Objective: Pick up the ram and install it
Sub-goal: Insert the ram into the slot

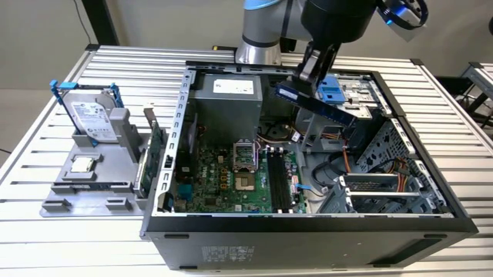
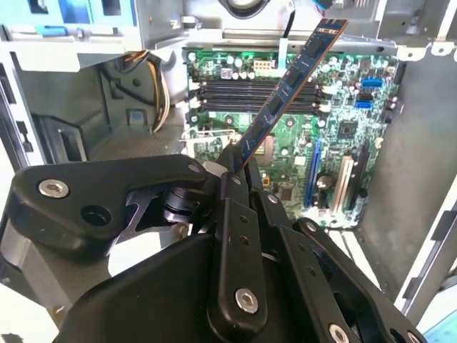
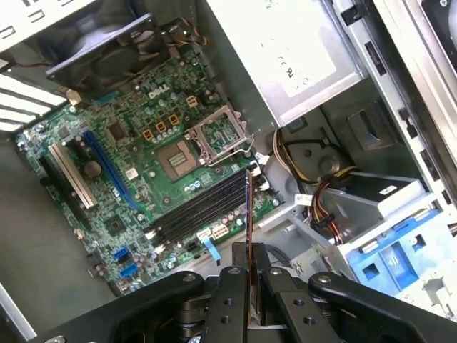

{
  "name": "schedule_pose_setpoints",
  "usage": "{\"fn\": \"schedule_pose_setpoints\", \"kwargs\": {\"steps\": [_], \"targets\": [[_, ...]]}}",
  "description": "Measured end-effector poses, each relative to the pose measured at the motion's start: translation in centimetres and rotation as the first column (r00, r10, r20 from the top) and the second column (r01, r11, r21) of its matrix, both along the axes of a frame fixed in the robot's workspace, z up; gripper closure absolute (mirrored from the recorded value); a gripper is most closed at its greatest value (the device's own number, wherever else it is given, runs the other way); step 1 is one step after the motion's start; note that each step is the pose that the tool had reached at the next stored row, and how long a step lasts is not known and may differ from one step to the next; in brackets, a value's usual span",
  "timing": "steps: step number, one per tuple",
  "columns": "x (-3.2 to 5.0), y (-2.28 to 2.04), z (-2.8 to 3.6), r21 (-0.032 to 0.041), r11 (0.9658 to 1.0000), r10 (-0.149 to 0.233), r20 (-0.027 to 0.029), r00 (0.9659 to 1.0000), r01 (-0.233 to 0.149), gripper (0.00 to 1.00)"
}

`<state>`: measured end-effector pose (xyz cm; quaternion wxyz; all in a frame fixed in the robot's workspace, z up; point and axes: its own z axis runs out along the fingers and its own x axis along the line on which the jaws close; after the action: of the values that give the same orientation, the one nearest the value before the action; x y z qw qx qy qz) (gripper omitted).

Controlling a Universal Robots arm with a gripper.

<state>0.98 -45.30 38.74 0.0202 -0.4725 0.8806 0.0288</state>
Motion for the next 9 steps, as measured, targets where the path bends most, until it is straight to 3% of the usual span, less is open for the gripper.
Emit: {"fn": "schedule_pose_setpoints", "kwargs": {"steps": [5,9], "targets": [[0.00,0.00,0.00,0.0000,0.9972,-0.074,-0.0002,0.9972,0.074,1.00],[0.00,0.00,0.00,-0.0001,0.9913,-0.132,-0.0004,0.9913,0.132,1.00]]}}
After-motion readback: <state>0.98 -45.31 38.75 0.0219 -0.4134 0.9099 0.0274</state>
